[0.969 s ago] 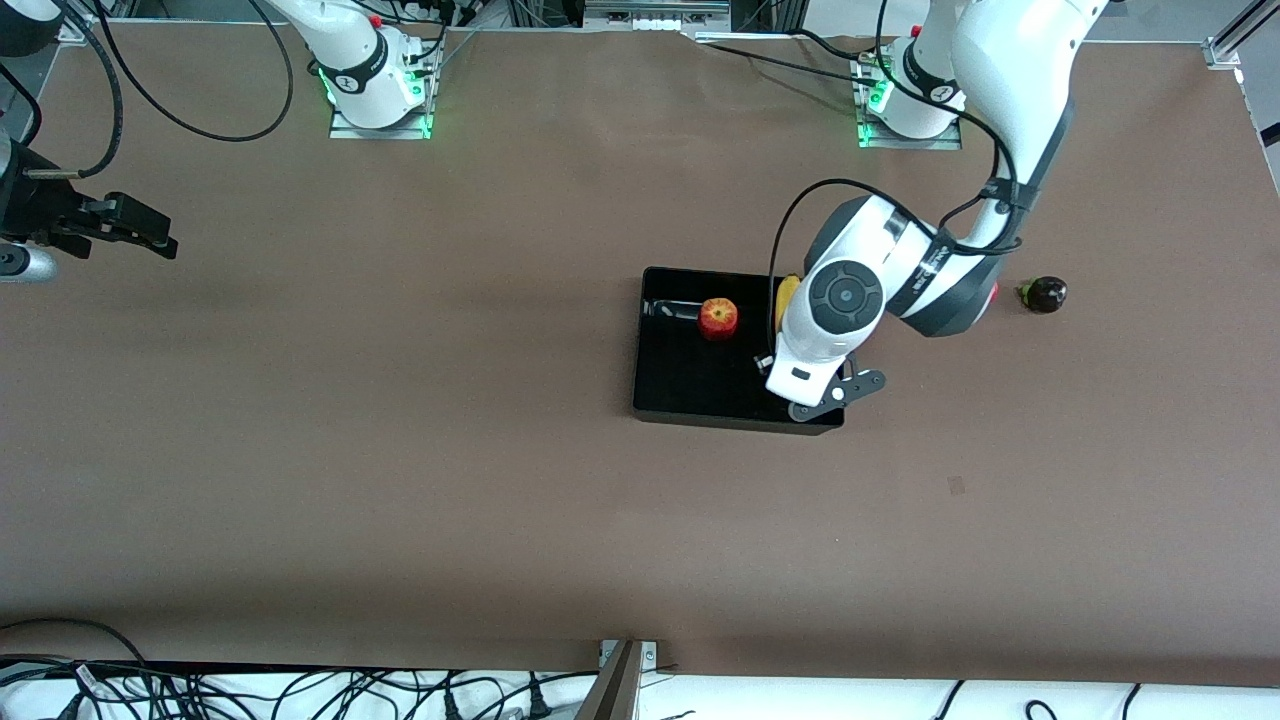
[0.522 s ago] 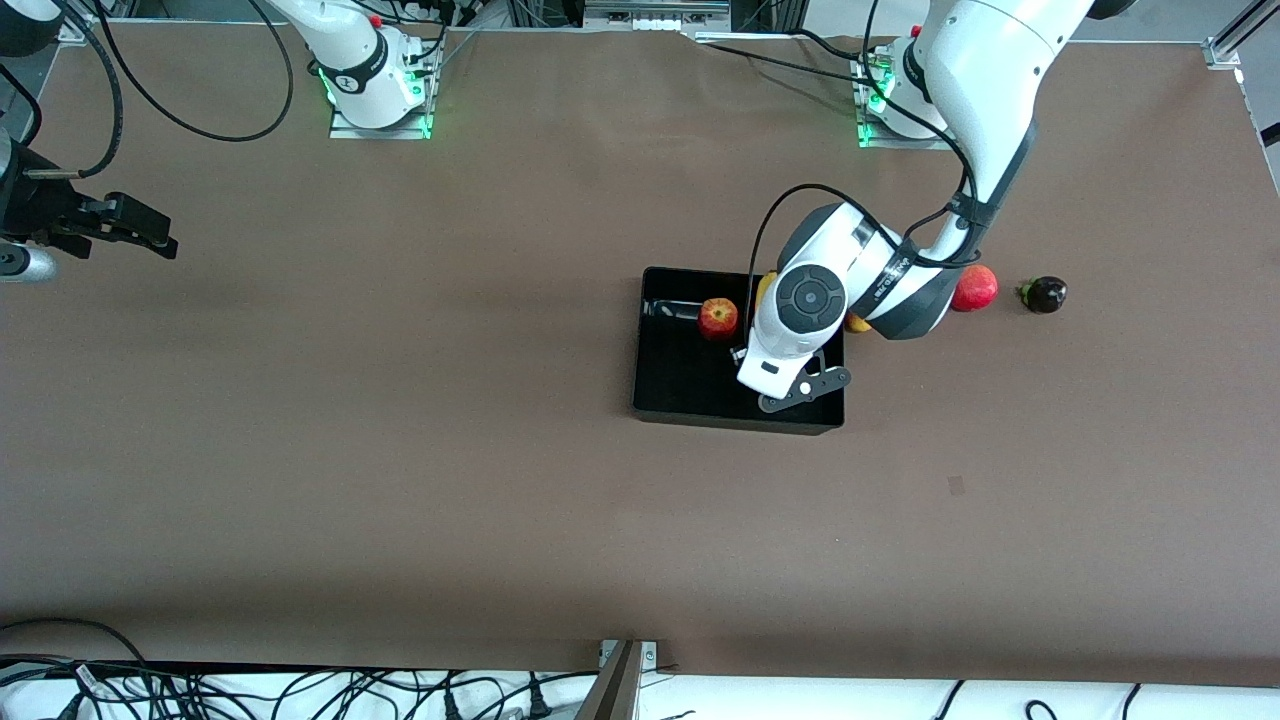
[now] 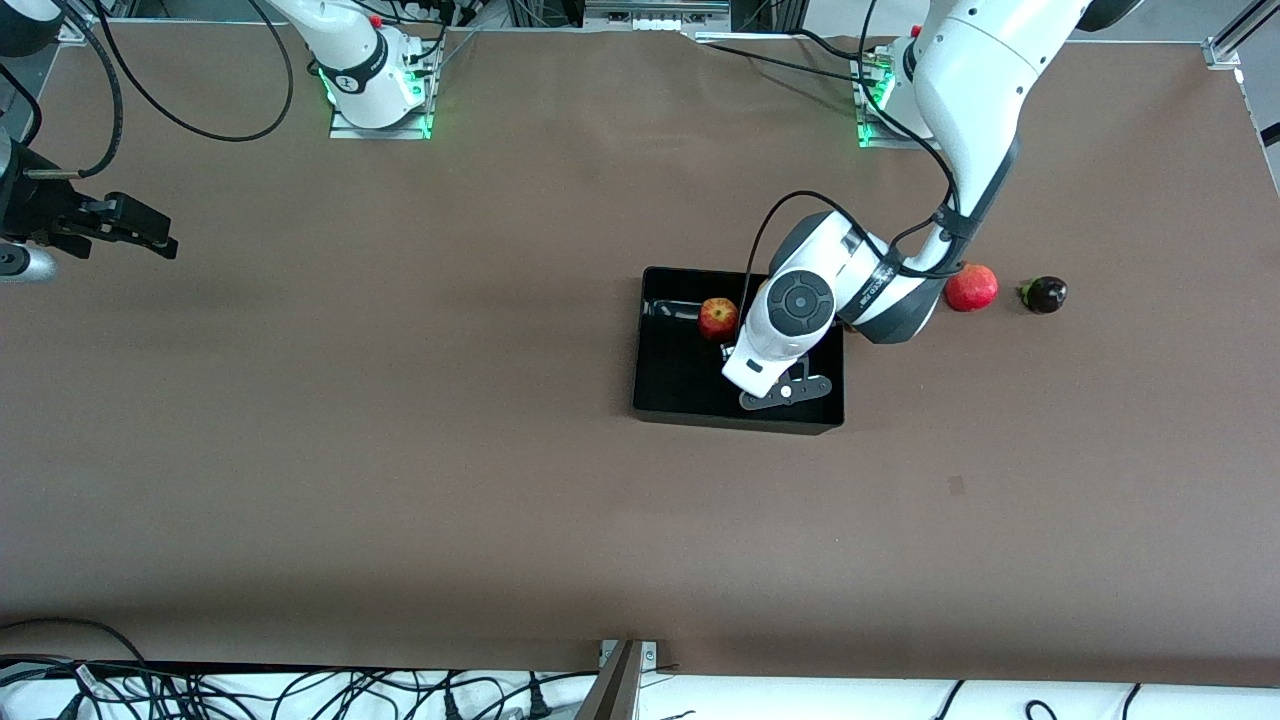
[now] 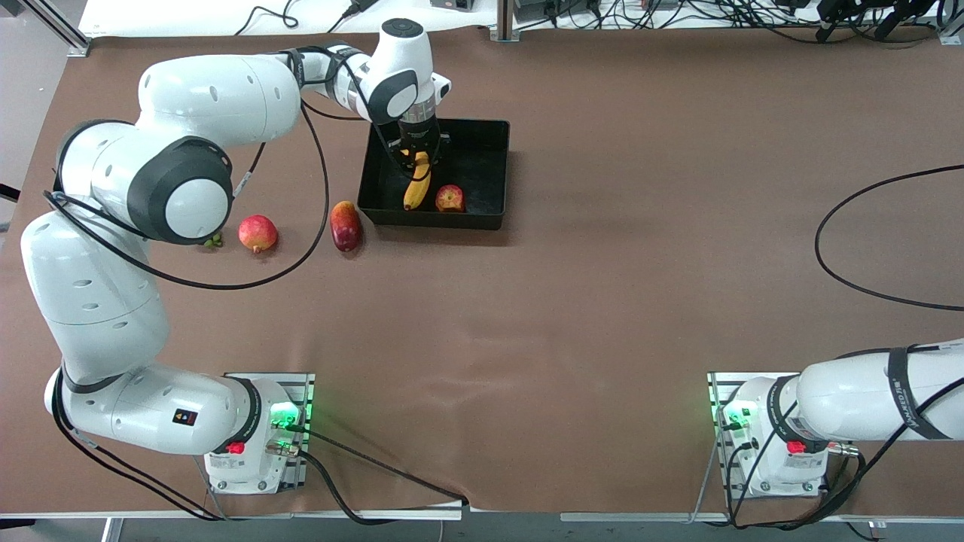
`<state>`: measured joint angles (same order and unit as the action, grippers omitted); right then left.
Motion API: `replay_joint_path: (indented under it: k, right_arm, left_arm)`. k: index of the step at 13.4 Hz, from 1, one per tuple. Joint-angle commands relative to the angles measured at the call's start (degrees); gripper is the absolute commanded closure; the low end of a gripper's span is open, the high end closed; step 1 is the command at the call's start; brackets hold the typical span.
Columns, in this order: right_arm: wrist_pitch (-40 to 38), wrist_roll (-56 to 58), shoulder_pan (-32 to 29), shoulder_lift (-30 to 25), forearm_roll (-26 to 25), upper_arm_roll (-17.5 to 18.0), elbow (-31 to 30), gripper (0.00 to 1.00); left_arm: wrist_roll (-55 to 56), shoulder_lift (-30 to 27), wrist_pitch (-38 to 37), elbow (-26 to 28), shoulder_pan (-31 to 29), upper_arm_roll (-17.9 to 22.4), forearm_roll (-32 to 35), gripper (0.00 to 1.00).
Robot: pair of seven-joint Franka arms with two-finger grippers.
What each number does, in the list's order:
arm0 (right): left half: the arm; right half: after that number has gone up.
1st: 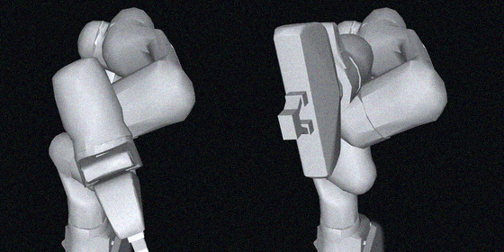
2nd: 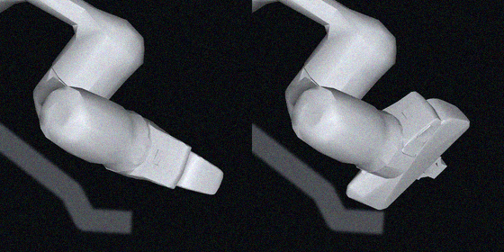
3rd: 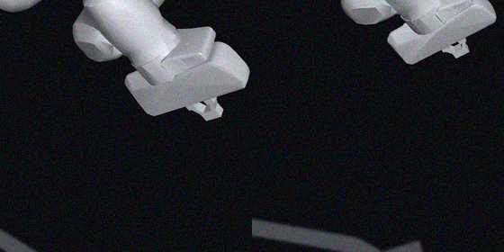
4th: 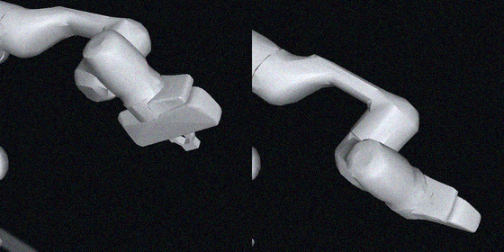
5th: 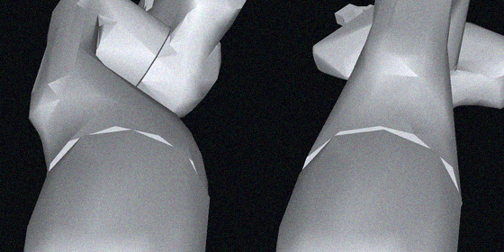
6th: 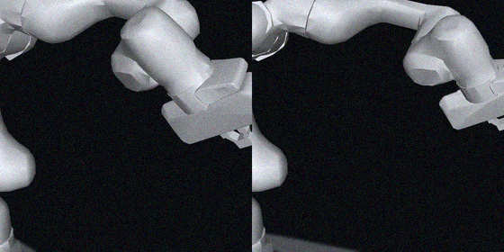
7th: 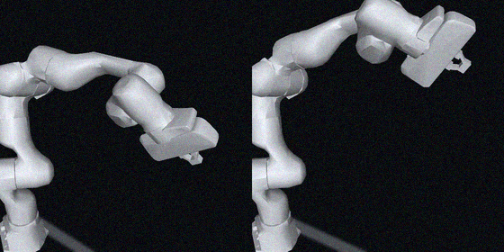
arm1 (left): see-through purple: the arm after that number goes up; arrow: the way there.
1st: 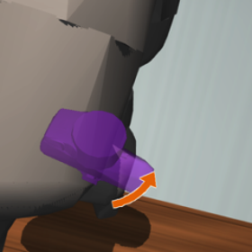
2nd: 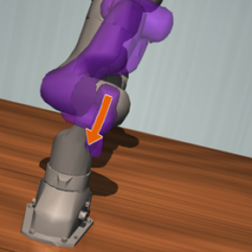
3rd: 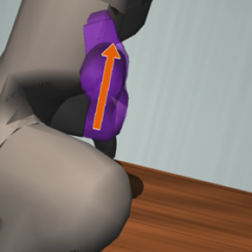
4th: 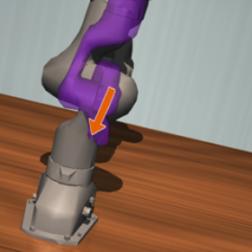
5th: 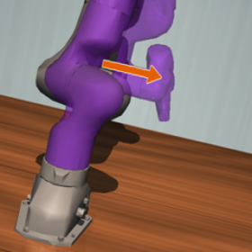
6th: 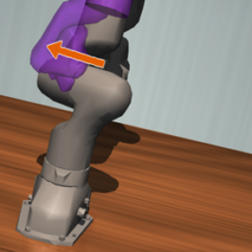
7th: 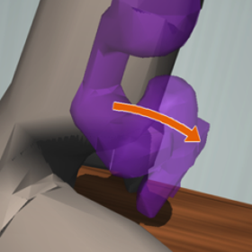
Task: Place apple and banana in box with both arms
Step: 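Carry the banana over the black box with the left gripper, then lower the banana into the box and open the left gripper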
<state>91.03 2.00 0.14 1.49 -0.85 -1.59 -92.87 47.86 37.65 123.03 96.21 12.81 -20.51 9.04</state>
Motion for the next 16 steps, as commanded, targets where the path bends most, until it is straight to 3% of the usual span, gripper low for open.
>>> replay_joint_path:
  k: [1, 5, 8, 10, 11, 13, 16]
  right_arm:
    - [-0.9, -0.5, -0.4, -0.2, 0.1, 0.5, 0.6, 0.0]
    - [-0.9, -0.6, -0.4, -0.2, 0.2, 0.5, 0.6, 0.0]
    - [-0.8, -0.6, -0.4, -0.2, 0.1, 0.5, 0.6, 0.0]
    - [-0.9, -0.6, -0.4, -0.2, 0.2, 0.5, 0.6, 0.0]
    - [-0.9, -0.6, -0.4, -0.2, 0.1, 0.5, 0.6, 0.0]
    - [-0.9, -0.6, -0.4, -0.2, 0.2, 0.5, 0.6, 0.0]
    - [-0.9, -0.5, -0.4, -0.2, 0.2, 0.5, 0.6, 0.0]
  left_arm:
    - [-3.5, 1.1, 4.0, 1.0, 0.0, -0.1, -0.1, 1.0]
    - [-4.4, 2.4, 5.5, 1.0, 0.0, 0.0, 0.0, 1.0]
    - [-4.1, 3.4, 7.0, 0.6, 0.0, 0.3, -0.1, 0.57]
    - [-3.4, 3.6, 7.0, 0.4, 0.0, 0.4, -0.1, 0.22]
    - [-3.1, 3.6, 7.0, 0.3, 0.0, 0.4, -0.1, 0.11]
    - [-3.0, 3.4, 6.9, -0.1, -0.1, 0.4, -0.1, 0.0]
    - [-2.6, 0.9, 4.9, -0.3, -0.6, 0.5, -0.6, 0.0]
